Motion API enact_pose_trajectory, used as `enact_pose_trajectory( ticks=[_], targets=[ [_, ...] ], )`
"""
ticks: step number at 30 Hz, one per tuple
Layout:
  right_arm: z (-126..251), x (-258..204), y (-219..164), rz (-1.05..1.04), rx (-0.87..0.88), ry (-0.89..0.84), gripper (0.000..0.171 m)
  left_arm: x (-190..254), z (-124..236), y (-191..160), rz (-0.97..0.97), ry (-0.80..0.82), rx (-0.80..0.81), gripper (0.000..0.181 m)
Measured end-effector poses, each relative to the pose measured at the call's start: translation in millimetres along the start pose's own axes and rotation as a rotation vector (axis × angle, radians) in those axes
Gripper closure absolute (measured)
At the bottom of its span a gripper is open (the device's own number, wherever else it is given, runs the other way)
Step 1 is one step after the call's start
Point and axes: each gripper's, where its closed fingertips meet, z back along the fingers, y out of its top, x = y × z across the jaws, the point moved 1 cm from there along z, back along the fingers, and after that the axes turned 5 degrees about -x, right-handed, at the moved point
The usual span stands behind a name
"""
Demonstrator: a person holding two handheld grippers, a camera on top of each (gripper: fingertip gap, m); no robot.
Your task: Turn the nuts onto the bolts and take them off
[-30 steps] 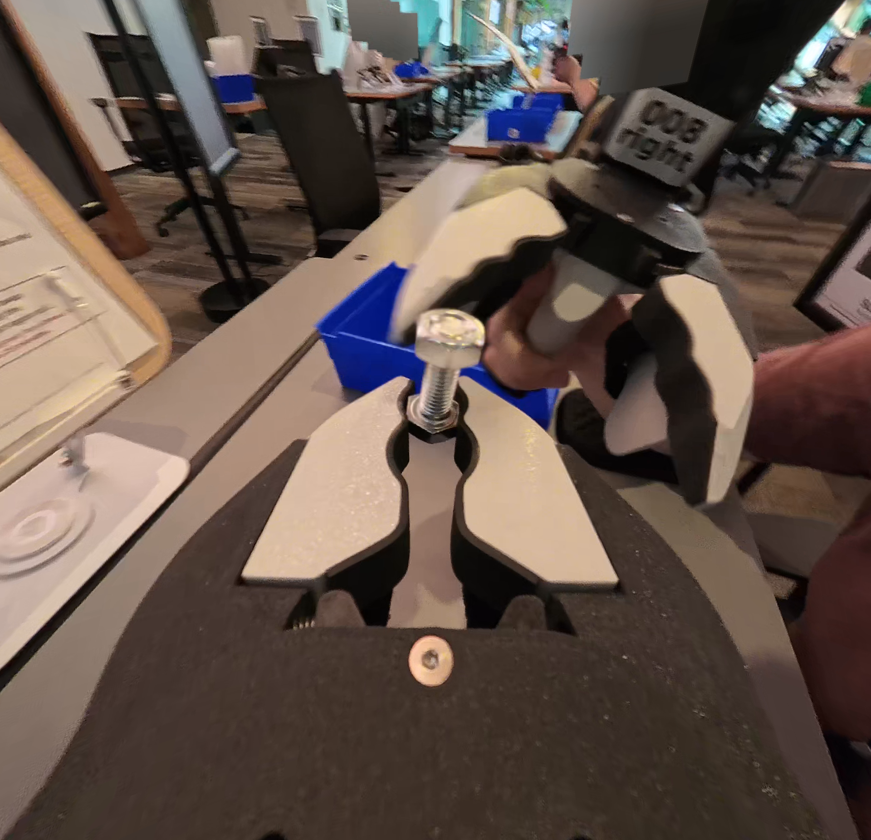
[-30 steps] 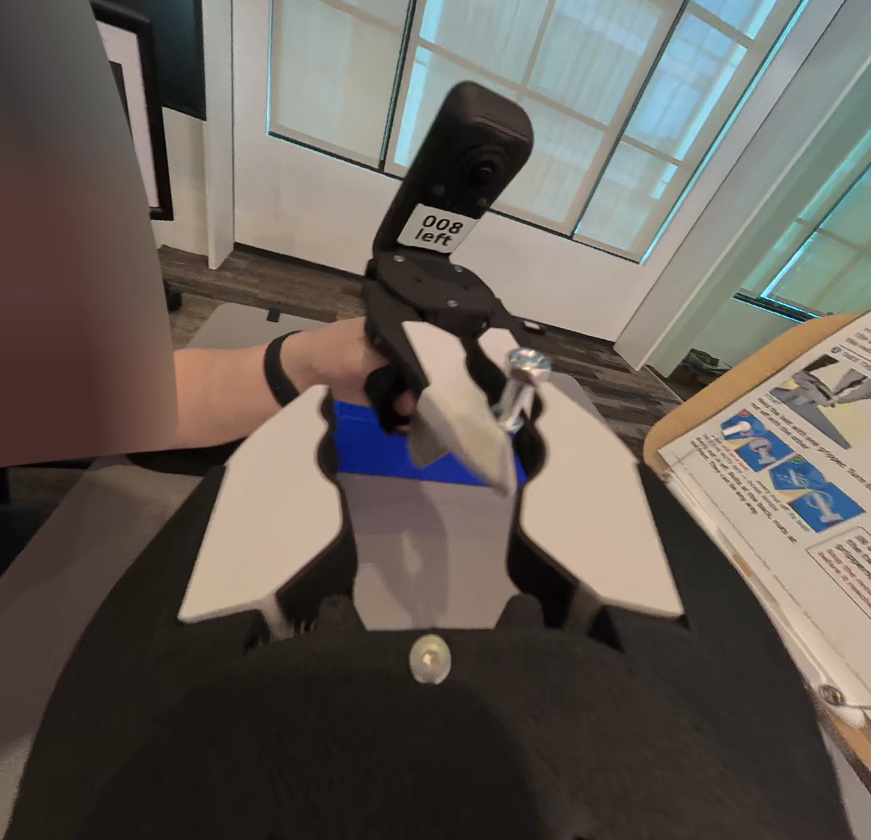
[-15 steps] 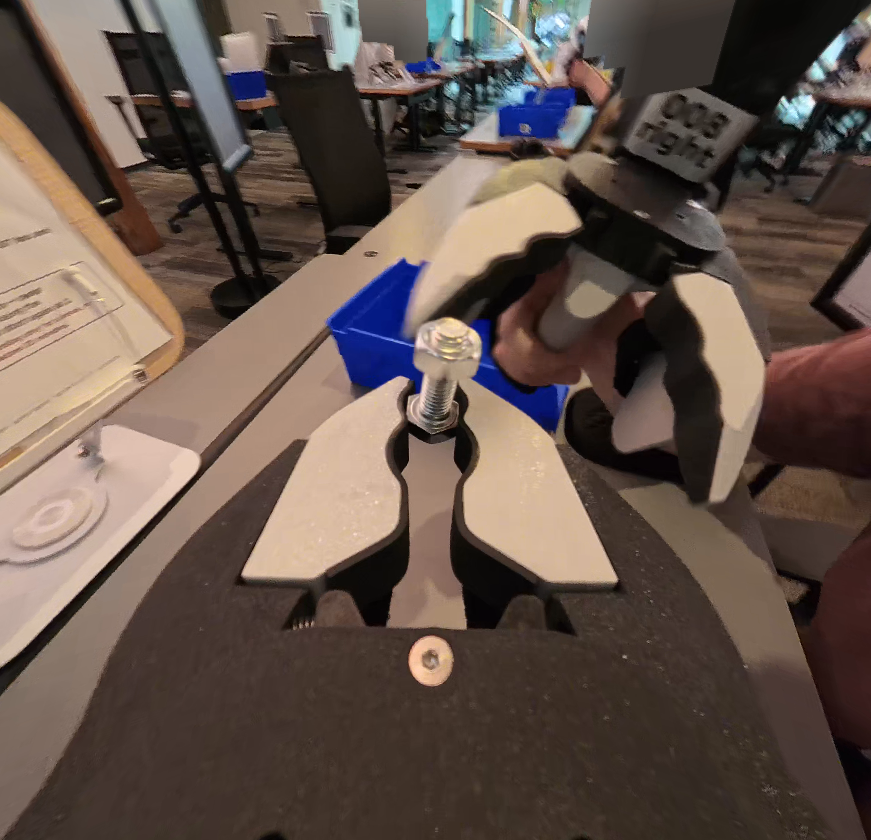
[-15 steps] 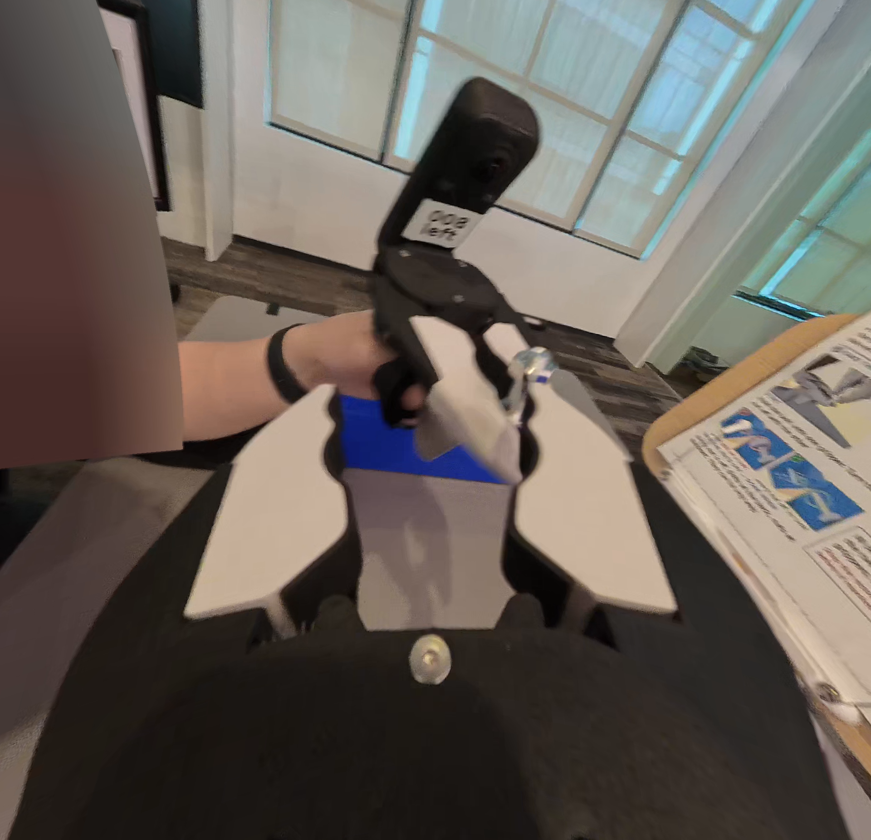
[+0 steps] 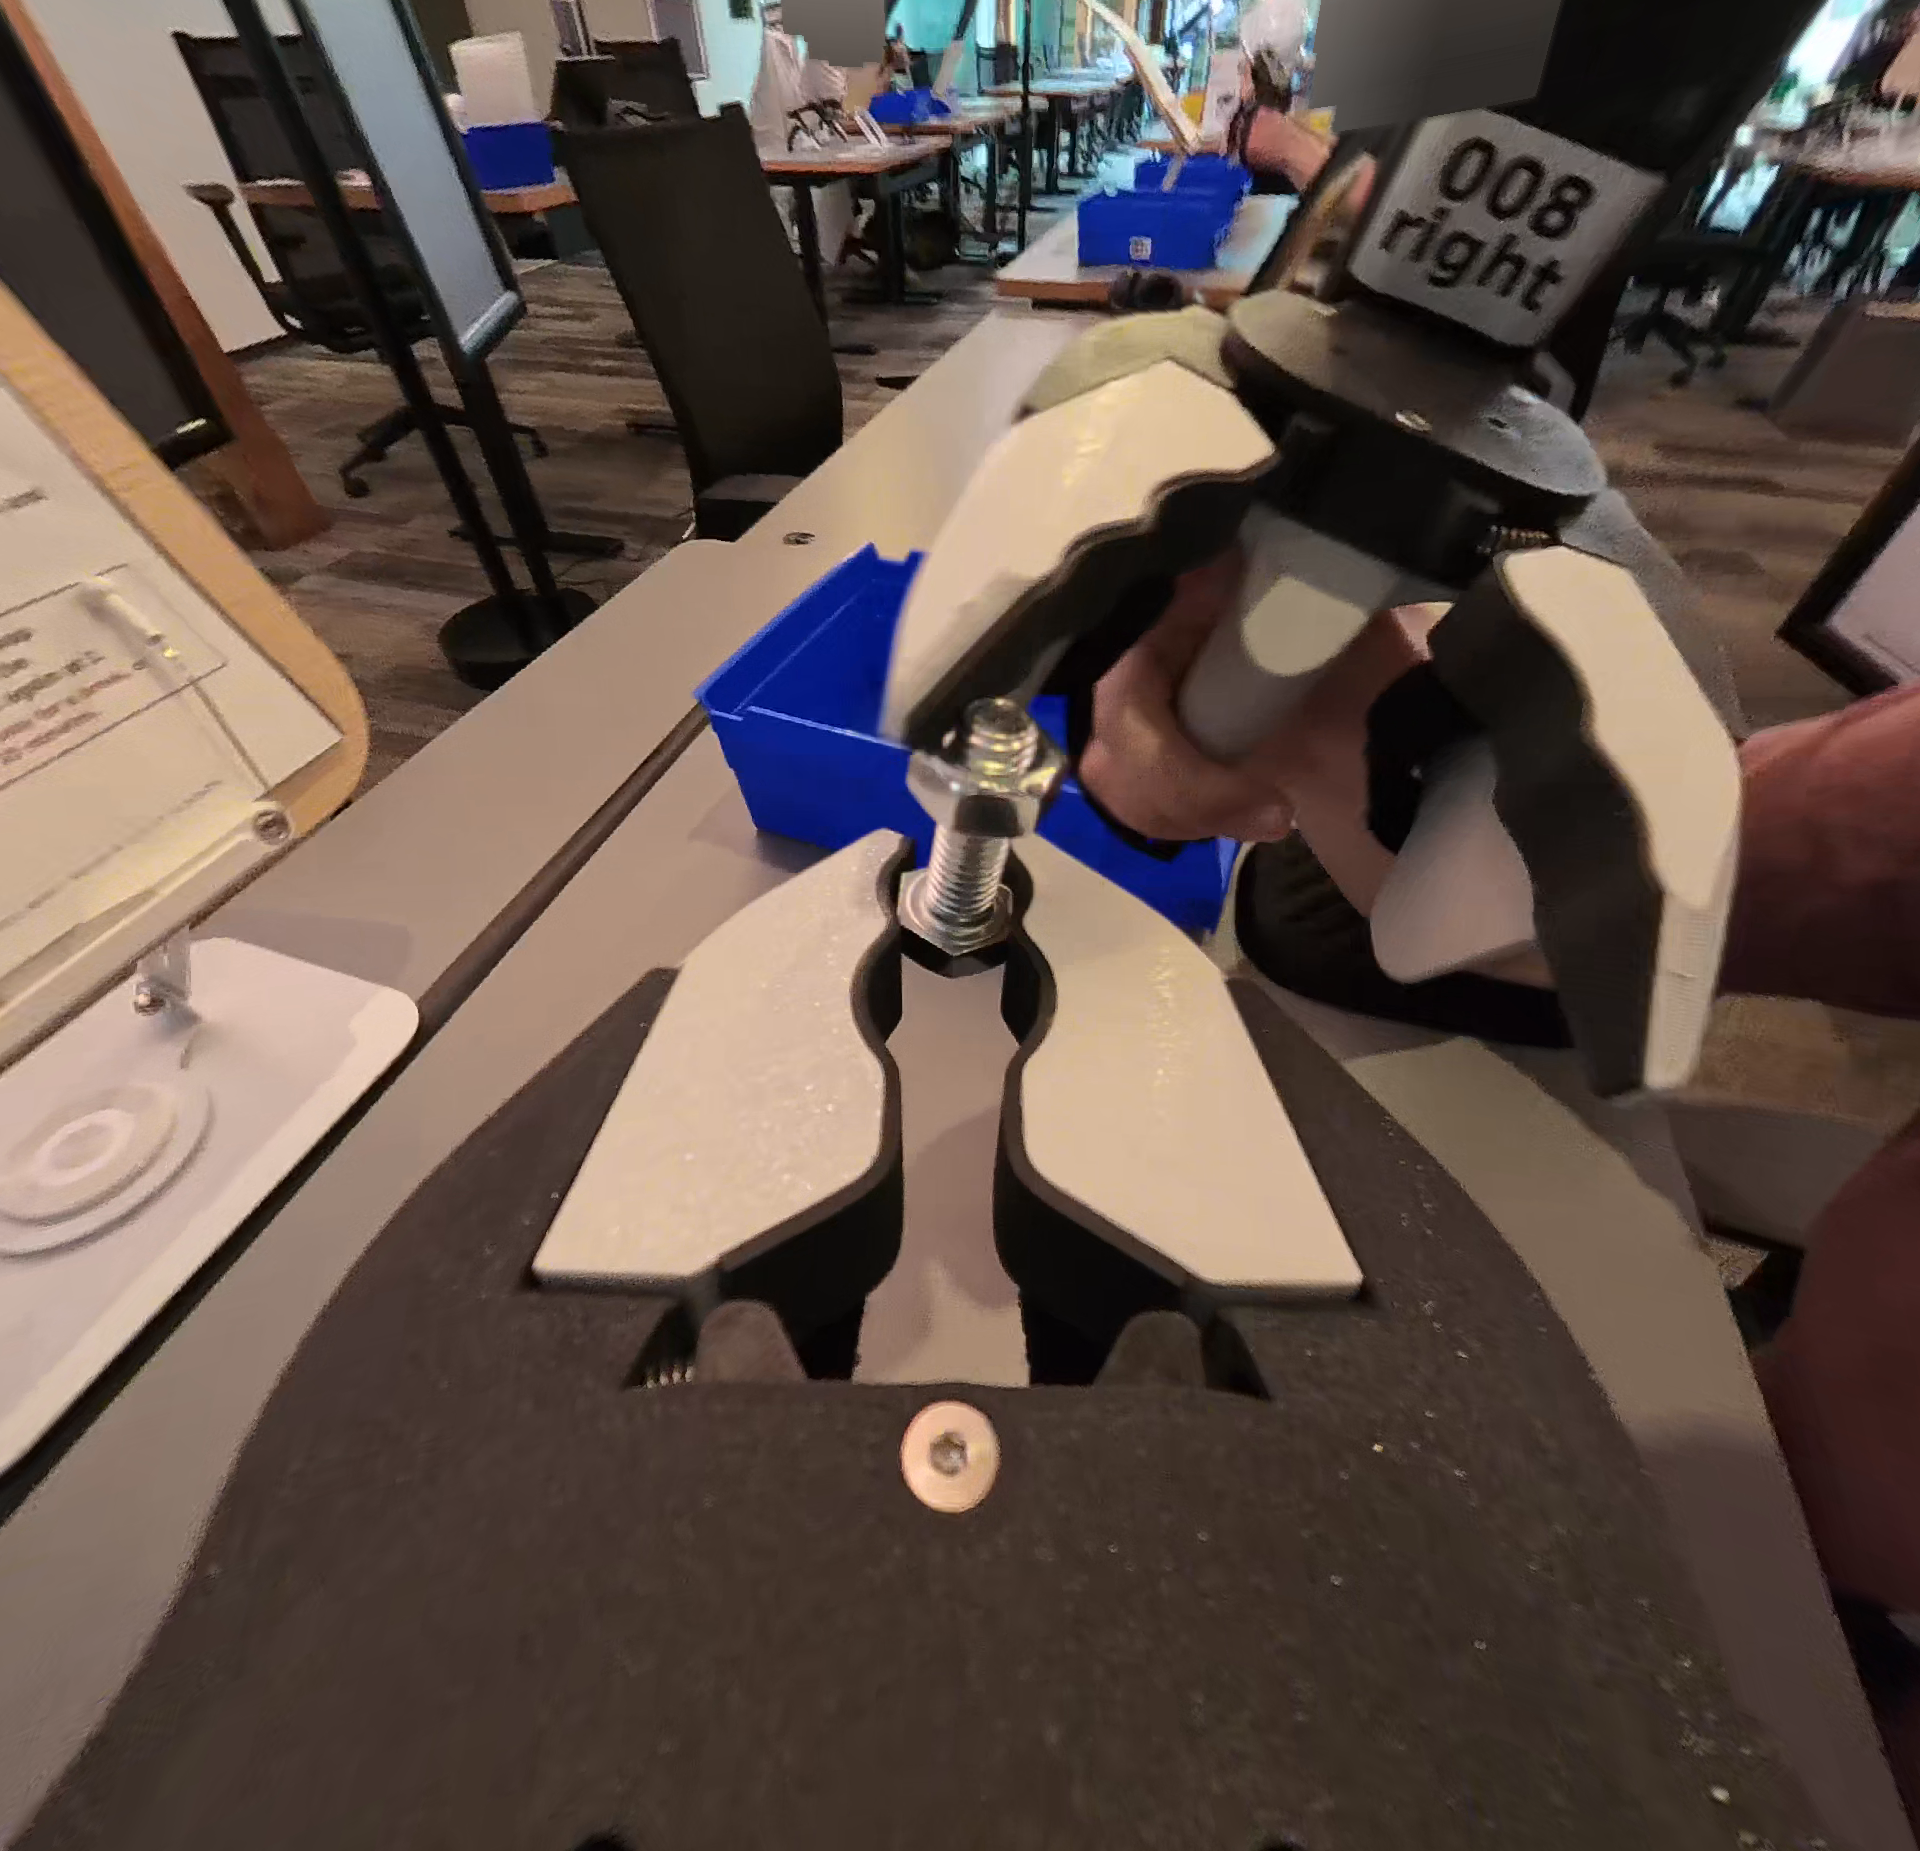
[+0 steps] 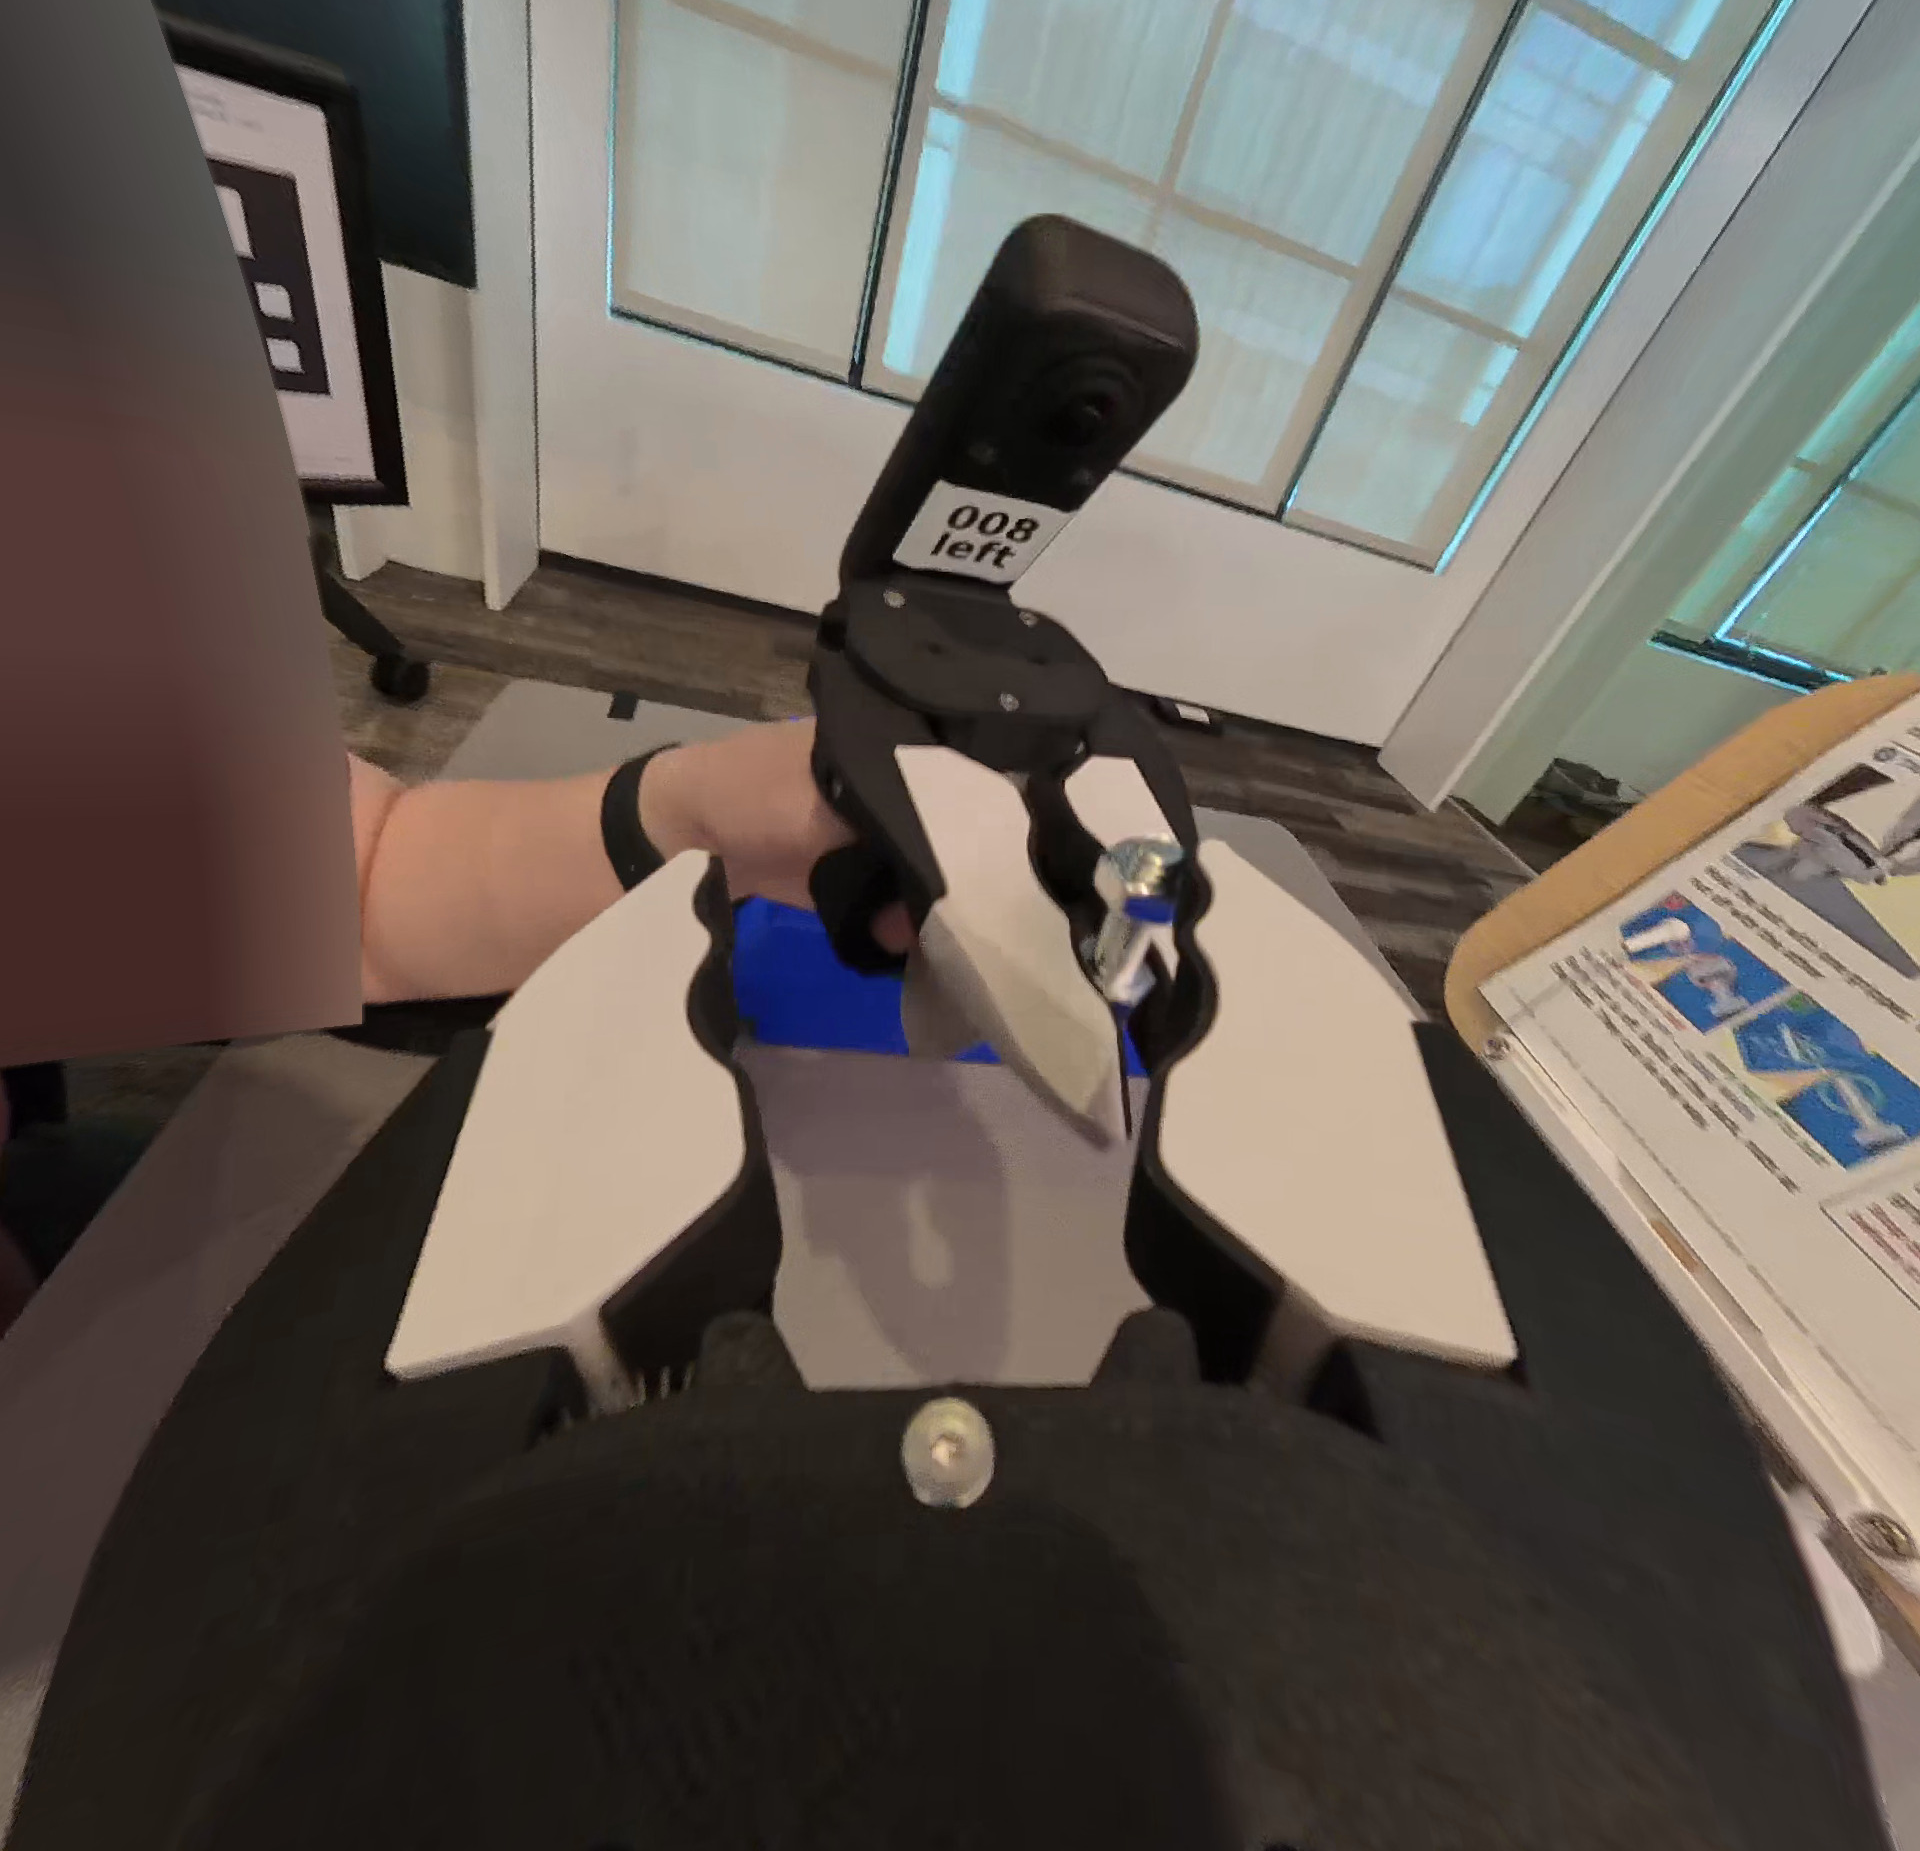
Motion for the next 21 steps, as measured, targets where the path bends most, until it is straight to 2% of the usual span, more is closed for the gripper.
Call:
enact_pose_trajectory(
  ticks=[2,7,11,12,14,18,21],
  targets=[
    [8.2,-1.7,1.6,0.000,-0.014,0.031,0.108,-7.2,5.9,-0.4,0.064,-0.021,0.014,0.167],
    [9.5,8.2,7.8,-0.025,0.055,-0.023,0.093,11.1,3.2,6.1,0.040,-0.111,0.048,0.167],
    [-1.9,-1.3,-1.3,-0.010,0.003,0.018,0.085,13.2,-2.7,5.6,-0.002,-0.065,0.035,0.167],
    [-0.9,1.1,-2.8,0.014,-0.019,-0.009,0.087,5.8,0.6,5.9,0.004,-0.033,0.042,0.167],
    [5.1,-2.1,-4.4,0.035,-0.059,0.015,0.105,-12.2,11.5,6.3,0.046,0.024,0.062,0.167],
    [9.7,5.1,3.7,-0.005,-0.008,-0.023,0.097,-13.3,24.7,13.4,0.114,-0.054,0.130,0.167],
    [1.3,10.2,-2.3,-0.009,-0.007,-0.055,0.088,5.9,10.1,8.9,0.049,-0.099,0.069,0.167]
  ],
)
